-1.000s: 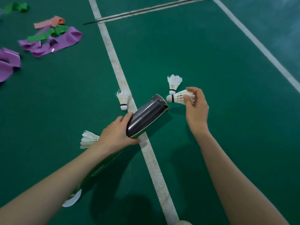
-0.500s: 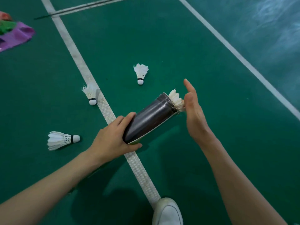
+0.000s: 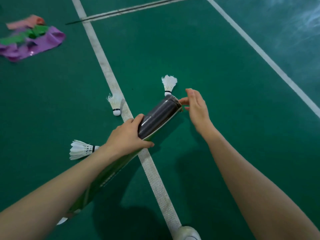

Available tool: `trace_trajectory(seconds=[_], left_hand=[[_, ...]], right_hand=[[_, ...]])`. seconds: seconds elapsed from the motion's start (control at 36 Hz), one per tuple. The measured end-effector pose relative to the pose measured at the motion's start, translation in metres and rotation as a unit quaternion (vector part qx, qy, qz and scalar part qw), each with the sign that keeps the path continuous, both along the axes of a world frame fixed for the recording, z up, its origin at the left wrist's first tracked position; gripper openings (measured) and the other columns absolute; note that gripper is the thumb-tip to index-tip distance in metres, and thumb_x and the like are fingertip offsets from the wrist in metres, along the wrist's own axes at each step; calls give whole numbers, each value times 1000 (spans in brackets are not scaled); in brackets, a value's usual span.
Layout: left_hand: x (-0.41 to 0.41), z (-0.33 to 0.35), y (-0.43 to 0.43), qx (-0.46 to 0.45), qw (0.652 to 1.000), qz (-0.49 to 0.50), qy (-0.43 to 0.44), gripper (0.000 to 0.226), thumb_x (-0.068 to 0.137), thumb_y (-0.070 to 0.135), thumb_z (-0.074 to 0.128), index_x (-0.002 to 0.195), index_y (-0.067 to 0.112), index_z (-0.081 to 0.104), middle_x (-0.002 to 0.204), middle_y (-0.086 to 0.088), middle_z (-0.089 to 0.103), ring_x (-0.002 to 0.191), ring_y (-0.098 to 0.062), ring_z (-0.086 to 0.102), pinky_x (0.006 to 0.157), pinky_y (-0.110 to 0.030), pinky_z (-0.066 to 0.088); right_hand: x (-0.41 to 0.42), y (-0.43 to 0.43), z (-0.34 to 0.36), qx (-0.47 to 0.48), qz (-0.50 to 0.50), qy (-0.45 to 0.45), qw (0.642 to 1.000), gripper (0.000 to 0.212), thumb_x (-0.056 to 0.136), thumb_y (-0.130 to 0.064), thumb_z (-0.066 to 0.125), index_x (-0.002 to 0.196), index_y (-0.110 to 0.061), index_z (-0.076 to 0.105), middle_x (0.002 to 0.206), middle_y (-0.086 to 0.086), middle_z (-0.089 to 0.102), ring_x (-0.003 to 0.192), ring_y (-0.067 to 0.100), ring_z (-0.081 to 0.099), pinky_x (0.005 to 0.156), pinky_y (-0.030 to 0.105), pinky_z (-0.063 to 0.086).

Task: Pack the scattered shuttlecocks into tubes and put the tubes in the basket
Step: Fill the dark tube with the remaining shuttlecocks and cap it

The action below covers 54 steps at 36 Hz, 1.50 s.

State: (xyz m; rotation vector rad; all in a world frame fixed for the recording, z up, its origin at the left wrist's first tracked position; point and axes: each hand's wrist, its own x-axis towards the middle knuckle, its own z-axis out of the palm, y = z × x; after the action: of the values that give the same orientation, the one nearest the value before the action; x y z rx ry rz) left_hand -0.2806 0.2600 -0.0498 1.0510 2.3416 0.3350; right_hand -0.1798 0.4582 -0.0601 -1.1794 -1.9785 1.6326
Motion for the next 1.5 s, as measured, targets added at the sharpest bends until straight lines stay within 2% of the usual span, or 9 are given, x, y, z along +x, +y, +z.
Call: trace_trajectory(seconds=[0.08,0.25,0.47,0.72,0.94,1.08,1.31,1.42,1.5], left_hand=[[-24,-5,-2,-11,999,46,10,87,66,60,75,135,31,30,110,3,53,88,-20,58,76,-35,52],[-46,-10,-12,-40,997,72,12,102,67,61,75,146,28,19,118,1,49,92,-19,53,80,-35,52],[-48,-18,-20,-52,995,87,-3,103,65,61,75,146,30,19,120,2,51,96,-19,57,85,-37,53],[-44,-16,-19,-51,996,73,-4,101,70,59,73,147,27,16,120,1,49,95,-19,56,83,-35,54],[-25,-11,-28,-30,999,24,19,103,70,64,70,148,30,12,124,3,48,96,-16,54,84,-33,51],[-11,-2,-41,9,999,2,40,100,71,64,68,148,34,11,119,8,47,92,-11,47,77,-29,46],[10,11,-62,63,996,-7,55,100,67,67,69,147,35,18,120,7,49,100,-19,56,80,-37,51],[15,17,-69,70,995,-16,66,100,67,66,71,148,30,23,119,6,51,97,-21,58,80,-37,50],[13,19,-75,73,994,-18,73,101,67,63,72,148,27,25,120,5,51,97,-22,58,80,-36,49]], right_hand=[[-36,19,-16,110,90,-122,982,39,98,-34,47,132,-15,52,137,7,47,132,22,36,110,31,24],[-86,44,-31,196,181,-232,935,61,95,-27,53,149,-24,25,159,6,-2,145,28,-5,115,47,11],[-113,54,-48,231,240,-311,890,79,94,-21,52,152,-26,0,160,5,0,146,31,-3,114,59,6],[-82,28,-51,249,138,-210,935,43,95,-12,41,138,-15,38,119,19,55,102,36,50,83,41,42],[-19,2,-7,201,-28,4,979,37,101,-18,41,138,-16,41,83,-1,55,67,13,42,62,16,36],[3,-15,23,174,33,40,983,42,101,-17,41,142,-20,33,61,-18,51,54,2,38,61,10,34],[27,-69,47,98,80,92,988,42,102,-15,34,143,-21,33,76,28,42,66,33,38,63,22,34],[34,-78,55,25,82,103,991,46,104,-25,30,149,-17,21,111,-20,60,95,-29,45,88,-3,25],[35,-82,52,12,129,75,989,74,88,-63,25,152,-30,7,133,-42,19,110,-40,18,98,3,14]])
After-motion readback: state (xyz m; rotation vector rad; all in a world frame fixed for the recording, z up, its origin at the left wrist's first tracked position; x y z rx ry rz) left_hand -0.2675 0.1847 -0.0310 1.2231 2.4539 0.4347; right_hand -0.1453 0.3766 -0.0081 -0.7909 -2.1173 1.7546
